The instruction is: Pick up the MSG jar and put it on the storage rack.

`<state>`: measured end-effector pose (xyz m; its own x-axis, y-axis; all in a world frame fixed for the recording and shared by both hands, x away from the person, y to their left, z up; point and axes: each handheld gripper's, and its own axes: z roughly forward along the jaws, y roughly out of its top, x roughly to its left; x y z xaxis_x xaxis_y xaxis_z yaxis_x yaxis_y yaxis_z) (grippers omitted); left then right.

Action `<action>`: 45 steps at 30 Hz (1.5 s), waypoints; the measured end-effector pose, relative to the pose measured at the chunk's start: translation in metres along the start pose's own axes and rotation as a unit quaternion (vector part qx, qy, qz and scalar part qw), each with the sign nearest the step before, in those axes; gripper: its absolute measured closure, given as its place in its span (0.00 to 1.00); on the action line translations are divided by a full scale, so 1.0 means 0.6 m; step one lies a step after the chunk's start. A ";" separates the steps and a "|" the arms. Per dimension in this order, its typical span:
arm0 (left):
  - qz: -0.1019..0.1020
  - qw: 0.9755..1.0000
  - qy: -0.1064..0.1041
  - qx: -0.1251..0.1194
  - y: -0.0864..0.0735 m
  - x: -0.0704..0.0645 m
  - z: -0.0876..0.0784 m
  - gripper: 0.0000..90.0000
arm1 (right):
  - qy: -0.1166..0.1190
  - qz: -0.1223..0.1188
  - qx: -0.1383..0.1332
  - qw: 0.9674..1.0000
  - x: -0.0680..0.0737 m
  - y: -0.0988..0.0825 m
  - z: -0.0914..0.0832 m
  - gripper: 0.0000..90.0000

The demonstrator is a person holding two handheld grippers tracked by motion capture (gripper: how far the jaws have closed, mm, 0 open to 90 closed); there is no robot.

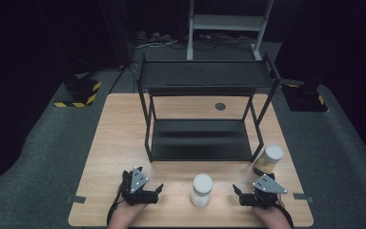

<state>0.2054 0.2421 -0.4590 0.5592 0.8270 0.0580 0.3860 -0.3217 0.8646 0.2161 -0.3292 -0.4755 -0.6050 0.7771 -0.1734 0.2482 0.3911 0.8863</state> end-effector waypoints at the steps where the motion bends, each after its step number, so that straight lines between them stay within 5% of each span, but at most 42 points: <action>1: -0.002 1.000 -0.001 -0.004 0.002 -0.001 -0.005 0.00 | 0.000 0.000 -0.001 1.000 0.000 0.000 0.000 0.00; 16: -0.011 0.996 -0.025 -0.080 0.023 -0.022 -0.040 0.00 | 0.001 0.000 -0.001 1.000 -0.001 -0.001 0.000 0.00; 23: 0.002 0.994 -0.039 -0.105 0.039 -0.040 -0.050 0.00 | 0.001 0.001 -0.001 1.000 -0.001 -0.001 0.000 0.00; 45: 0.017 0.990 -0.087 -0.110 0.060 -0.070 -0.035 0.00 | 0.002 0.005 -0.001 1.000 -0.002 -0.001 0.000 0.00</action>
<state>0.1805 0.2055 -0.4200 0.6943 0.7195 0.0193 0.2064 -0.2246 0.9523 0.2167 -0.3306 -0.4756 -0.6058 0.7788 -0.1625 0.2527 0.3821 0.8889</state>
